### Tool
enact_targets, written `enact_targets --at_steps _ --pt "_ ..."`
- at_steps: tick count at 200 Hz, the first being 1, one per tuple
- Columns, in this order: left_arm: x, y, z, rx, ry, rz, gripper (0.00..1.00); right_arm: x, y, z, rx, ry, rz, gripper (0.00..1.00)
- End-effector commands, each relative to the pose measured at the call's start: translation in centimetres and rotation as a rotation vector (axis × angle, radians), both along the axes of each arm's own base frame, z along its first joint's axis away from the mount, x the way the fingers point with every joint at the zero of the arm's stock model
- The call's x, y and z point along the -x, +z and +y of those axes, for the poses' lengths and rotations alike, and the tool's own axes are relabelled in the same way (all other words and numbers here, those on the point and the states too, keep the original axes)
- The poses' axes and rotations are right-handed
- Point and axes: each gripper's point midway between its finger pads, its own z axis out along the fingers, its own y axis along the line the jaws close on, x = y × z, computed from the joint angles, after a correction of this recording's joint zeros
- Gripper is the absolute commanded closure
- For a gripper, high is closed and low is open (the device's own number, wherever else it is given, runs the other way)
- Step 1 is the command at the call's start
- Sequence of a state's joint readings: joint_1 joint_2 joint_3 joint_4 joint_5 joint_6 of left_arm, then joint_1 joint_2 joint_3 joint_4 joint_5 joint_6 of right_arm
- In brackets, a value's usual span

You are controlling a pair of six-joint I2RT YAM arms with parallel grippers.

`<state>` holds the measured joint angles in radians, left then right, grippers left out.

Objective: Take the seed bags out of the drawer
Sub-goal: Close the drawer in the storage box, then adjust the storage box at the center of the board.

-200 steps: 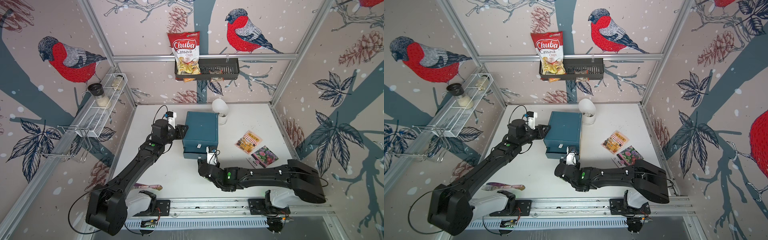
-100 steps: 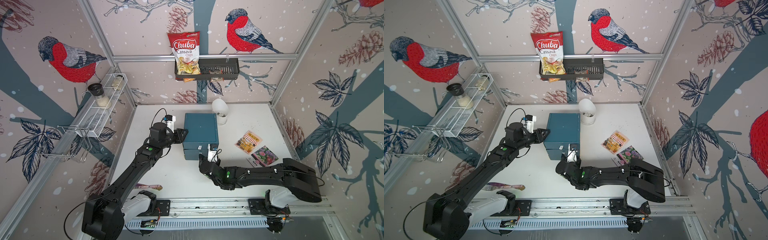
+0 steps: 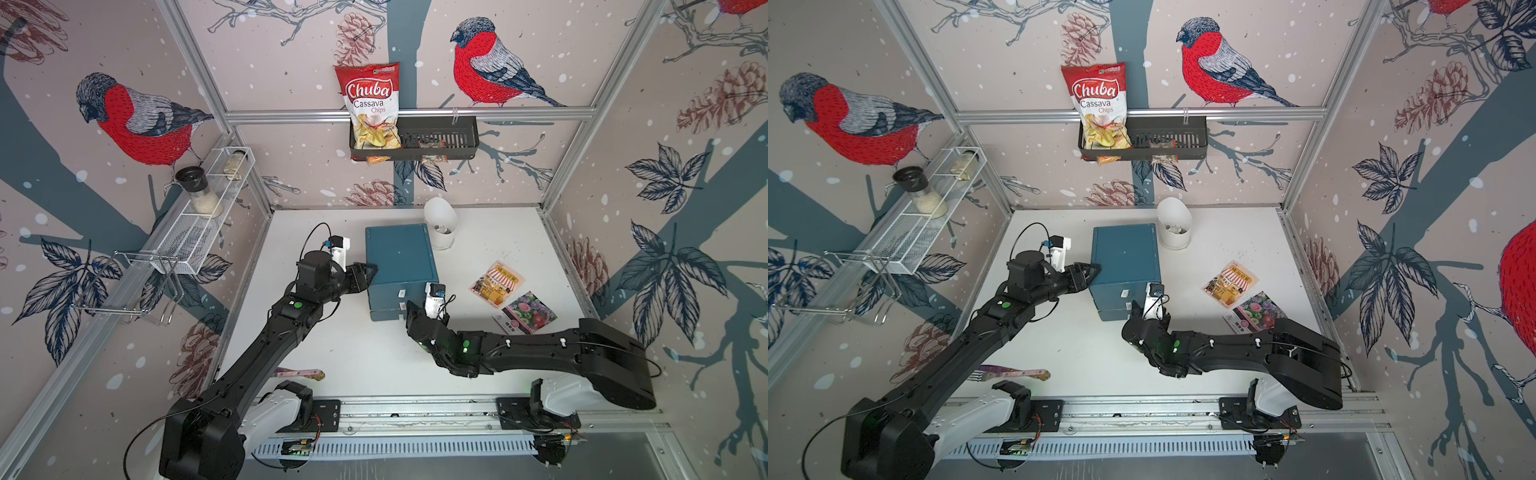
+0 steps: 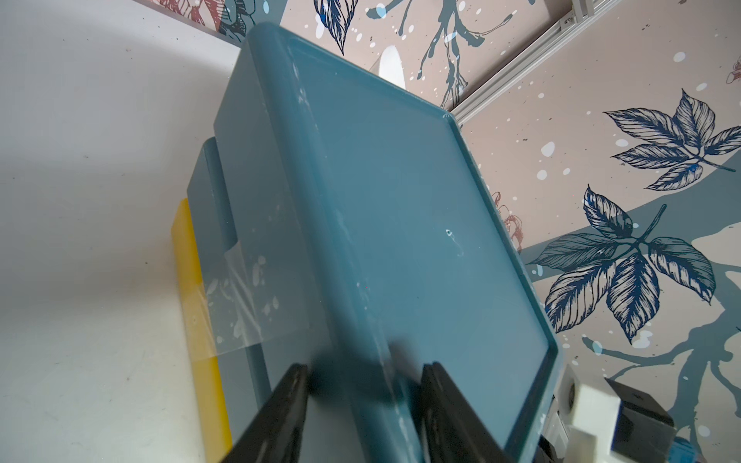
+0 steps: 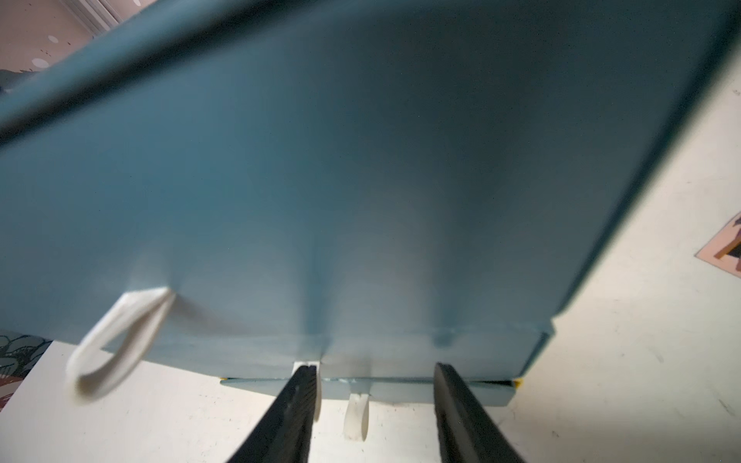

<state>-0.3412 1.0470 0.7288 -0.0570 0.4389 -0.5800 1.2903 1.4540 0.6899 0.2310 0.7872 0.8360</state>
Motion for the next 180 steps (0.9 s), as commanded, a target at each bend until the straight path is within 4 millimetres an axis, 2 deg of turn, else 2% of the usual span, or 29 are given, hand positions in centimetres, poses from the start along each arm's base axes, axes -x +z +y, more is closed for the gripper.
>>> enact_targets --at_steps 1,30,60,77,113,137,164,180 --pt "1.9 -2.8 0.2 -0.031 -0.023 0.146 0.51 1.3 0.9 0.3 -0.082 0.041 0.014 0.48" --pt "1.7 -2.2 0.3 -0.030 -0.006 0.134 0.51 3.3 1.7 -0.7 -0.159 0.034 0.048 0.49" --pt "1.6 -2.0 0.3 0.001 0.008 0.141 0.50 4.4 1.3 -2.0 -0.272 0.035 0.119 0.77" --pt "1.7 -2.0 0.2 0.017 0.012 0.143 0.50 4.5 0.5 -2.7 -0.306 0.033 0.150 1.00" --pt "2.0 -2.5 0.2 0.055 0.032 0.177 0.52 4.6 -1.0 -3.2 -0.314 0.012 0.221 1.00" --pt "2.5 -3.3 -0.1 0.131 0.041 0.209 0.53 5.1 -1.7 -2.4 -0.343 0.029 0.270 1.00" --pt "2.6 -4.0 0.4 0.130 0.075 0.227 0.53 5.2 -1.8 -1.3 -0.380 0.071 0.290 1.00" --pt "2.7 -4.2 0.5 0.137 0.083 0.233 0.54 5.2 -2.0 -0.7 -0.417 0.104 0.307 0.94"
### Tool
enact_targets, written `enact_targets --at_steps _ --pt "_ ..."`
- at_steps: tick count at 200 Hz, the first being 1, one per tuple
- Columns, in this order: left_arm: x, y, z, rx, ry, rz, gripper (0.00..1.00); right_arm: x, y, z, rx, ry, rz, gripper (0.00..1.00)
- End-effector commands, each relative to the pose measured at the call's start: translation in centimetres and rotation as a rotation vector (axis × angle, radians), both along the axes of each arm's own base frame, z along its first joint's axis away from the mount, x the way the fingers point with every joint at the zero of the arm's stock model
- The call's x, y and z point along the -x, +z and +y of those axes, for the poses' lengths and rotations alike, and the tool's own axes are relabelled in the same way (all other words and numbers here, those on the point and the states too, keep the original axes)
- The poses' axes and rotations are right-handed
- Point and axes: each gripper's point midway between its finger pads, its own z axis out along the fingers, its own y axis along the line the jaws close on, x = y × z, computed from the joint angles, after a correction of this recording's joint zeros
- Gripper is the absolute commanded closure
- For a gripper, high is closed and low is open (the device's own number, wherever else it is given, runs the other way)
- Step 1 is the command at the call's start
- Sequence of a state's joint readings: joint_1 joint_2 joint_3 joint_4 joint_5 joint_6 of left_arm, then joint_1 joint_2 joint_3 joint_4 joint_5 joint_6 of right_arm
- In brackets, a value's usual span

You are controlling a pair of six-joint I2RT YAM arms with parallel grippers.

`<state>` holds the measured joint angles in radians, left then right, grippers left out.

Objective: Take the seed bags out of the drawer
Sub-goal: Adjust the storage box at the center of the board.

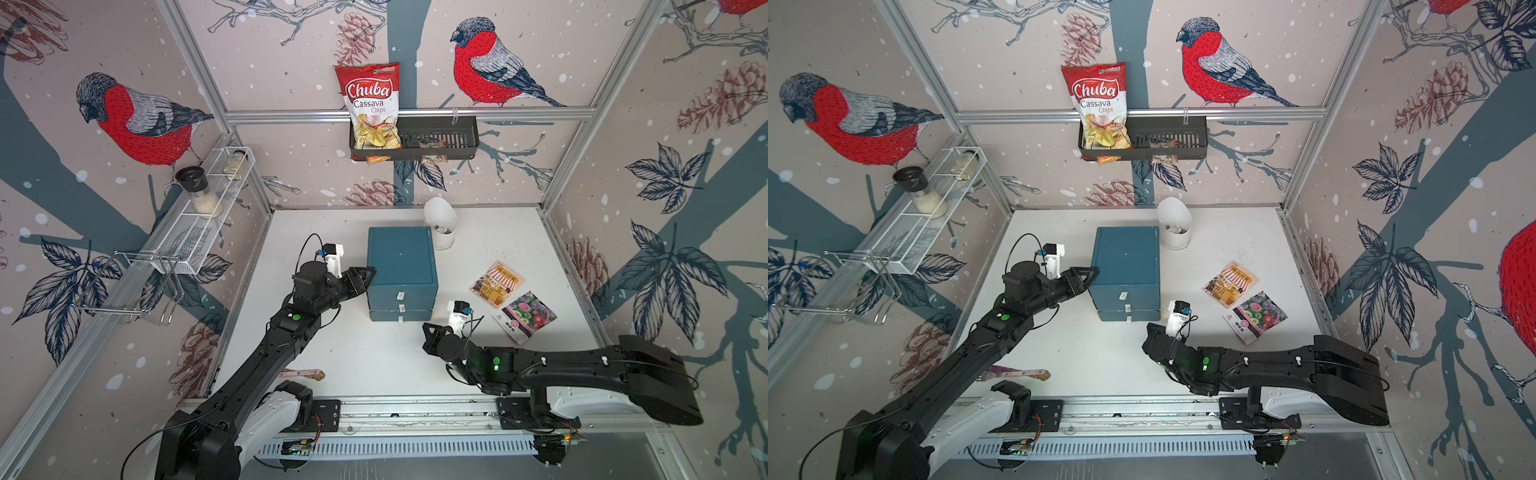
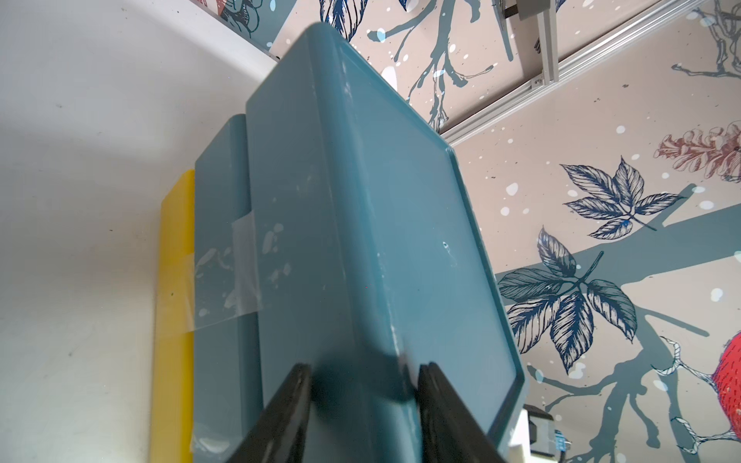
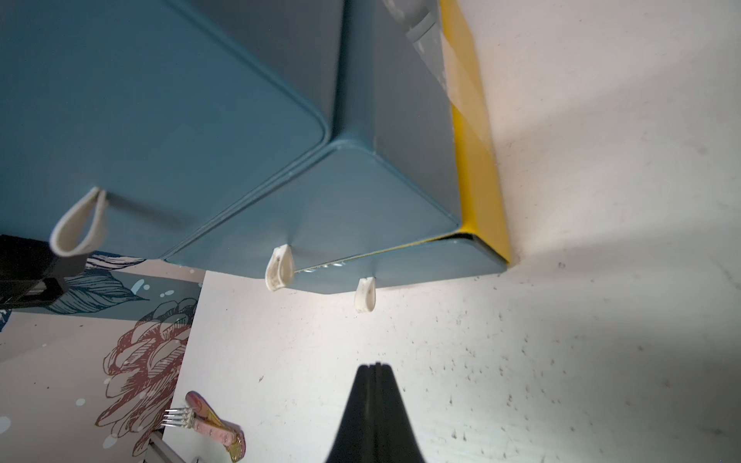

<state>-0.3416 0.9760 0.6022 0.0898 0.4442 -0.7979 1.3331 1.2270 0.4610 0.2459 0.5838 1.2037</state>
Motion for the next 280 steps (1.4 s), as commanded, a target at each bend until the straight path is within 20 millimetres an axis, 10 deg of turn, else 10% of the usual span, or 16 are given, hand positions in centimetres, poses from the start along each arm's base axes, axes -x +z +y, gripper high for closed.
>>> enact_targets --at_steps 1,60,209,280 --pt "1.8 -3.7 0.3 -0.026 -0.006 0.170 0.54 0.3 0.4 1.6 -0.100 0.053 0.026 0.93" --pt "1.9 -4.0 0.6 -0.003 0.025 0.185 0.48 -0.4 -1.0 2.5 -0.108 0.073 0.054 0.70" --pt "1.2 -3.1 0.7 -0.124 -0.019 0.123 0.35 -6.4 1.1 -1.9 -0.110 -0.060 0.002 0.63" --pt "-0.7 -0.8 1.4 -0.138 0.045 0.071 0.33 -3.2 -0.4 1.0 -0.126 0.000 0.025 0.57"
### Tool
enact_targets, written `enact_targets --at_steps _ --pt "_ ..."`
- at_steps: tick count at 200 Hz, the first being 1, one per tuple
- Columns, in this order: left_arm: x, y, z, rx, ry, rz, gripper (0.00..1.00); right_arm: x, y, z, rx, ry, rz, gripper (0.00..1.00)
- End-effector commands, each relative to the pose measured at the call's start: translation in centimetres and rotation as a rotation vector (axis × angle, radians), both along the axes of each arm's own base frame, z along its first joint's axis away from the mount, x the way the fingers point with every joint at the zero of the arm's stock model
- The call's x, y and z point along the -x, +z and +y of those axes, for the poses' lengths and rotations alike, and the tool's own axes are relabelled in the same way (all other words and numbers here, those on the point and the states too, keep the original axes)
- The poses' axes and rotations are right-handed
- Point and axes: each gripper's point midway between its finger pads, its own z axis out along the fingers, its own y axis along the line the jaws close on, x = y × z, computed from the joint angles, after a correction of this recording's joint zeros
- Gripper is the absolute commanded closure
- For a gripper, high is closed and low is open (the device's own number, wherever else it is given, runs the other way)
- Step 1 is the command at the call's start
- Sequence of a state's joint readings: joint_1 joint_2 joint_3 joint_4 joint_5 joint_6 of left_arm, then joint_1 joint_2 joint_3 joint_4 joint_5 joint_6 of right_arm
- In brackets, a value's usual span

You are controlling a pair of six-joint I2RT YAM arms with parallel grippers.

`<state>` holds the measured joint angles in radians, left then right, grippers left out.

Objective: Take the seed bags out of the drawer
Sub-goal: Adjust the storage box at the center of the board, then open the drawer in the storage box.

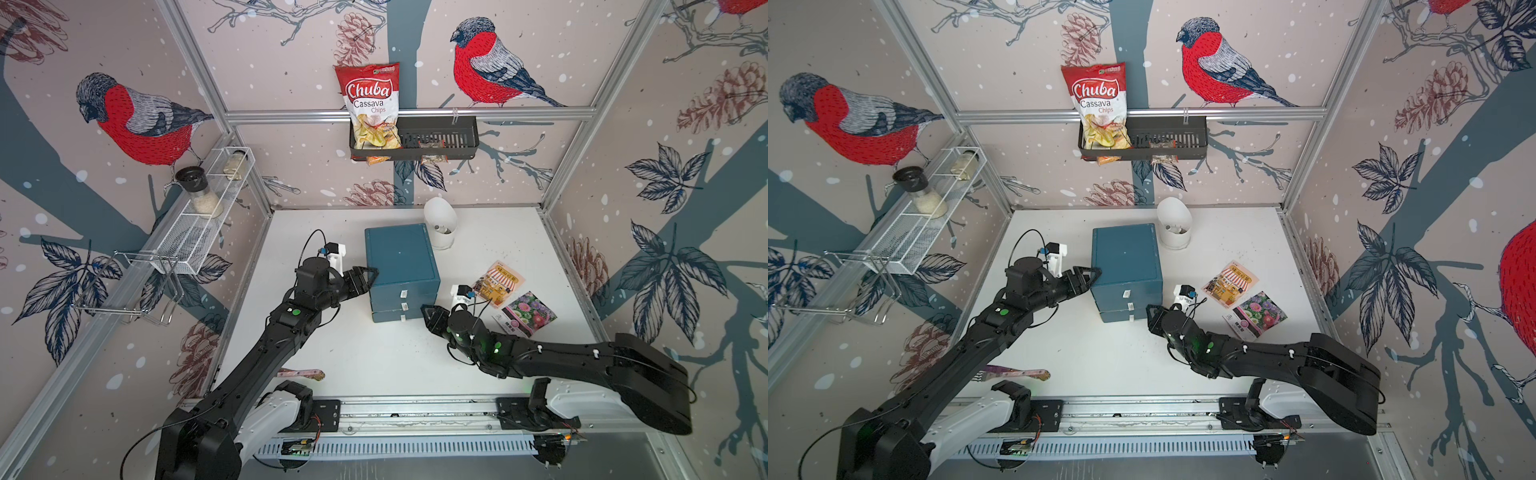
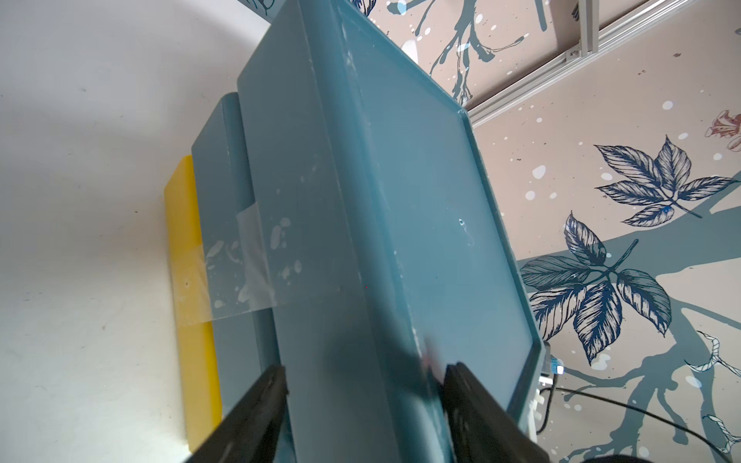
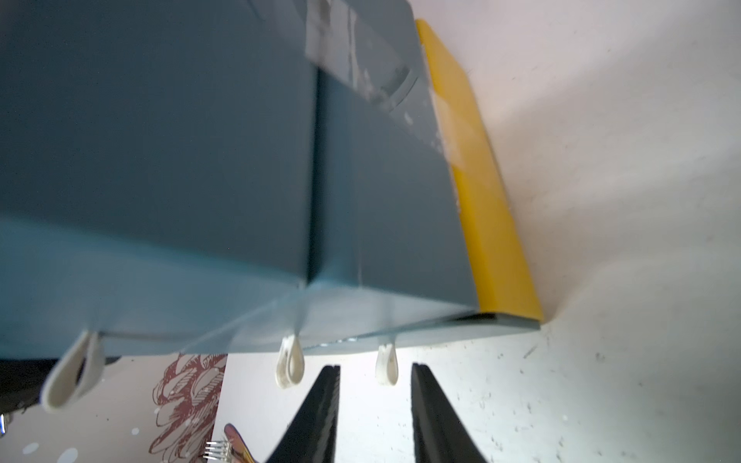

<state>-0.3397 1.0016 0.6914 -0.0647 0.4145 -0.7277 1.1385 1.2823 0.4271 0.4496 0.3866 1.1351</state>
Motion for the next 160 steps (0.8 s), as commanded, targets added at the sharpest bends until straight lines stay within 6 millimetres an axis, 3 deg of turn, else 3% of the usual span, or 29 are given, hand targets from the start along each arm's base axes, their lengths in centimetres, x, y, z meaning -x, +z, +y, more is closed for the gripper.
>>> enact_targets --at_steps 1,15,34,69,116,160 --pt "-0.5 -0.7 0.9 -0.051 0.042 0.034 0.33 0.8 -0.3 1.1 -0.034 -0.002 0.008 0.57" --pt "-1.0 -0.1 0.8 -0.042 0.040 0.023 0.33 1.0 -0.7 2.2 -0.035 0.025 0.024 0.44" --pt "-1.4 0.3 0.5 -0.032 0.033 0.018 0.33 1.2 -1.1 3.3 -0.062 0.052 0.043 0.38" --pt "-1.4 -0.3 0.1 -0.020 0.015 0.039 0.35 1.6 -2.1 4.4 -0.125 0.077 0.092 0.43" --pt "-0.7 -1.8 0.0 -0.012 0.003 0.071 0.39 1.1 -3.7 3.6 -0.190 0.055 0.153 0.46" --pt "-0.1 -3.3 -0.1 0.011 -0.001 0.109 0.41 0.9 -3.5 4.2 -0.202 0.071 0.152 0.48"
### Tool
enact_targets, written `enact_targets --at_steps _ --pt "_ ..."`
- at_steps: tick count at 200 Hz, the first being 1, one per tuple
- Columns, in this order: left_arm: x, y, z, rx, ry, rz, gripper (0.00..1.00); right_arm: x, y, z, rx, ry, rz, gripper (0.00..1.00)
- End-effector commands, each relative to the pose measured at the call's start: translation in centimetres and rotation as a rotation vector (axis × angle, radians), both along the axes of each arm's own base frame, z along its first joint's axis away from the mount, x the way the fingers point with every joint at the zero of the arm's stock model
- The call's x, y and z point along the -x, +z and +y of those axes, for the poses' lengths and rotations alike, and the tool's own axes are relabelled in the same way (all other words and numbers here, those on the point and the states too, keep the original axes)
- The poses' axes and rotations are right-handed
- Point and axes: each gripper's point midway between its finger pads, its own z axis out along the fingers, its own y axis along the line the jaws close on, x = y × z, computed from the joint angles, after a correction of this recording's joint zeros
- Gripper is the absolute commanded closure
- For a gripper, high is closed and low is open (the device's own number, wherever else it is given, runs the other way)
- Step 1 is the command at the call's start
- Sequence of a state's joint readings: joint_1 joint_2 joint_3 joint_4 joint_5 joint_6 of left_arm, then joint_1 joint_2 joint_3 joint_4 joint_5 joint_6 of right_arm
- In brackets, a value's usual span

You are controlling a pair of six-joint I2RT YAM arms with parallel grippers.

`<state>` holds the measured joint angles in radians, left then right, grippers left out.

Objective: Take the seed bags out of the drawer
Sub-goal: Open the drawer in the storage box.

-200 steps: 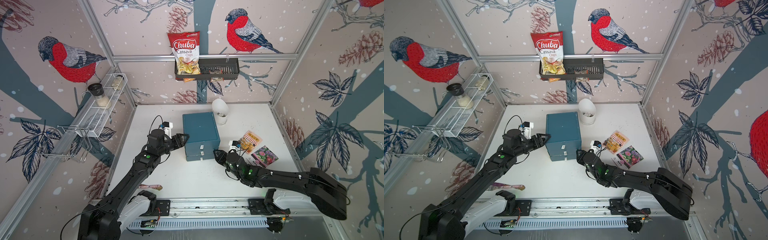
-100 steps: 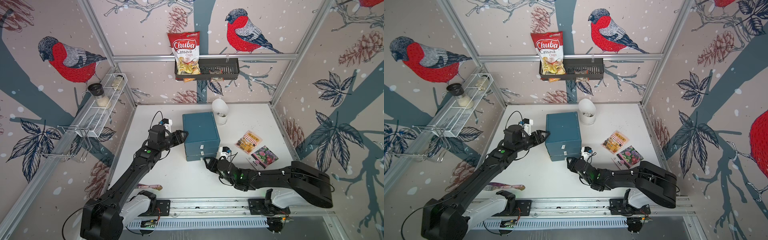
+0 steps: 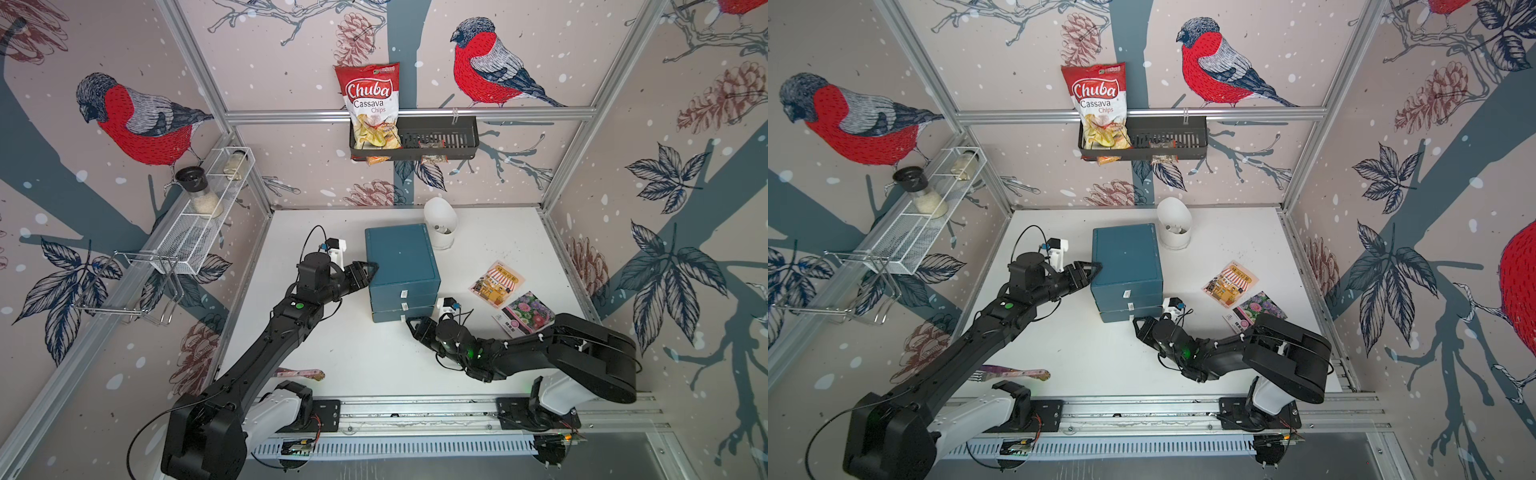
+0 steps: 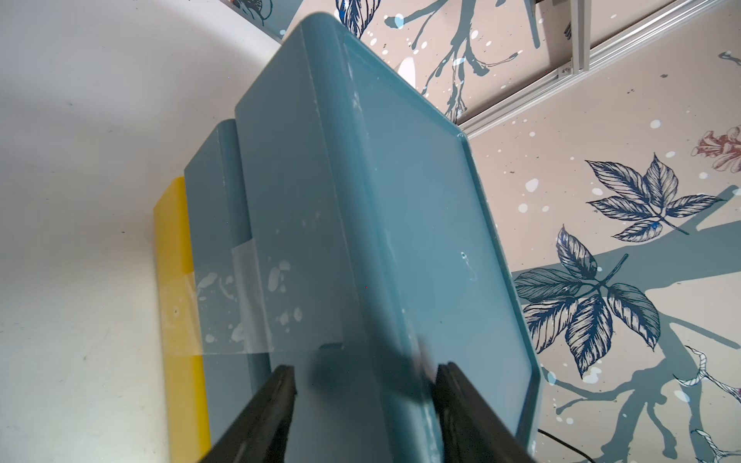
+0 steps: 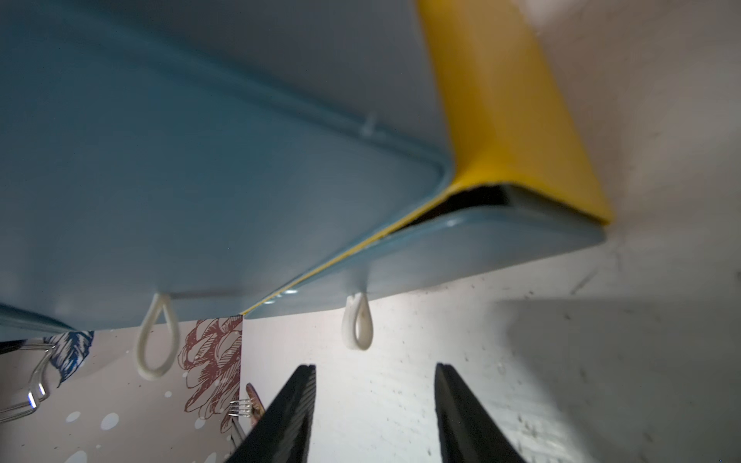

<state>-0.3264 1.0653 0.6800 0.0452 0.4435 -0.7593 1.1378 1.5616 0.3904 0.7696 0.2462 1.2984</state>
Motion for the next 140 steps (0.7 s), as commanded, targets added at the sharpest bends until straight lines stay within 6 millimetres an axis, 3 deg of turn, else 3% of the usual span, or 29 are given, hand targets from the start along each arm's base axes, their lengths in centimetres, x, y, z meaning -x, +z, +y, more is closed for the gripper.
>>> enact_targets --at_steps 1,140 --pt "1.4 -3.1 0.4 -0.032 -0.002 0.118 0.41 -0.2 1.4 1.0 -0.069 0.015 -0.009 0.48" --pt "2.0 -3.4 0.2 0.027 0.015 0.150 0.44 -0.9 0.3 2.2 -0.121 0.008 0.069 0.61"
